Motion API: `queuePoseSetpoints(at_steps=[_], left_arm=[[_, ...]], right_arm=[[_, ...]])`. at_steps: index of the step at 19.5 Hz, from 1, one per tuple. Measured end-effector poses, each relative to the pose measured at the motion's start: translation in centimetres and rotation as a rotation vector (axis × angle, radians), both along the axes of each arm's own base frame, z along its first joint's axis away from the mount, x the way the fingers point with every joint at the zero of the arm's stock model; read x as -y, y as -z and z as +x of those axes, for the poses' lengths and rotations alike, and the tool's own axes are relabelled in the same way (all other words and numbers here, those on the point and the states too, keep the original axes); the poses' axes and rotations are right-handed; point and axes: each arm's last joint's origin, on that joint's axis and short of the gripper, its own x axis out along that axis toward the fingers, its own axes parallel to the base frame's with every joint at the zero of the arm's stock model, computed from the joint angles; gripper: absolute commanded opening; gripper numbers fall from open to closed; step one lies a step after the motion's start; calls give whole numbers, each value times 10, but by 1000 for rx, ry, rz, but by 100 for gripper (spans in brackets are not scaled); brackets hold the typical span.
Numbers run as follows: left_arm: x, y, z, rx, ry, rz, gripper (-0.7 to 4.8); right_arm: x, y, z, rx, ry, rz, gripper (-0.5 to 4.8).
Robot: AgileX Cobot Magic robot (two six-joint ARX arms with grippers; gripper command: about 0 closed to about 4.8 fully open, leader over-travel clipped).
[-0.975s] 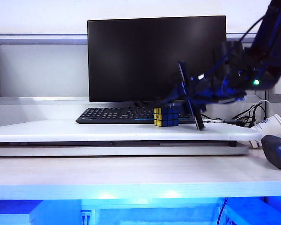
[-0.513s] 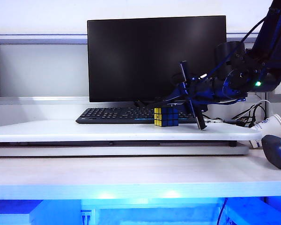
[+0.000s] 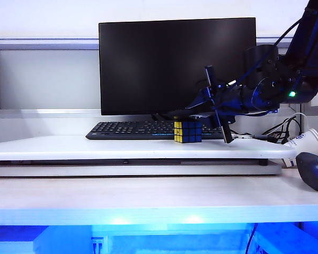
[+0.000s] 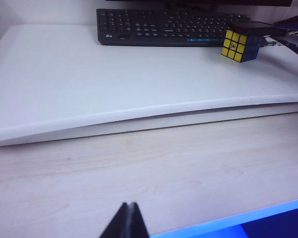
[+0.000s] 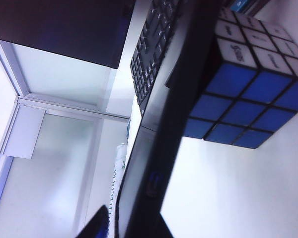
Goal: Put the phone on top of the Rubik's Cube.
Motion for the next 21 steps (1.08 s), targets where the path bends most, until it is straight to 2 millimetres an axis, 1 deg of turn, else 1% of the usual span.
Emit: queuePoseSetpoints(at_steps=[1, 3, 4, 7, 9, 10, 12, 13, 17, 21], left_arm=[[0, 0, 0, 0, 0, 0, -3], [0, 0, 0, 0, 0, 0, -3], [0, 0, 0, 0, 0, 0, -3], [0, 0, 0, 0, 0, 0, -3], [0, 0, 0, 0, 0, 0, -3], [0, 0, 0, 0, 0, 0, -2], [0, 0, 0, 0, 0, 0, -2], [0, 0, 0, 0, 0, 0, -3], [0, 0, 0, 0, 0, 0, -3], [0, 0, 0, 0, 0, 0, -3]], right_arm=[[0, 0, 0, 0, 0, 0, 110], [0, 0, 0, -1, 0, 0, 159], [0, 0, 0, -2, -1, 0, 165], [0, 1, 0, -11, -4, -1, 237], [0, 2, -1, -21, -18, -1, 248], [0, 2, -1, -24, -24, -2, 267], [-1, 2, -1, -22, -27, -1, 352], [-1, 2, -1, -22, -27, -1, 370], [0, 2, -1, -26, -27, -5, 370], [14, 3, 3, -19, 0, -22, 369]])
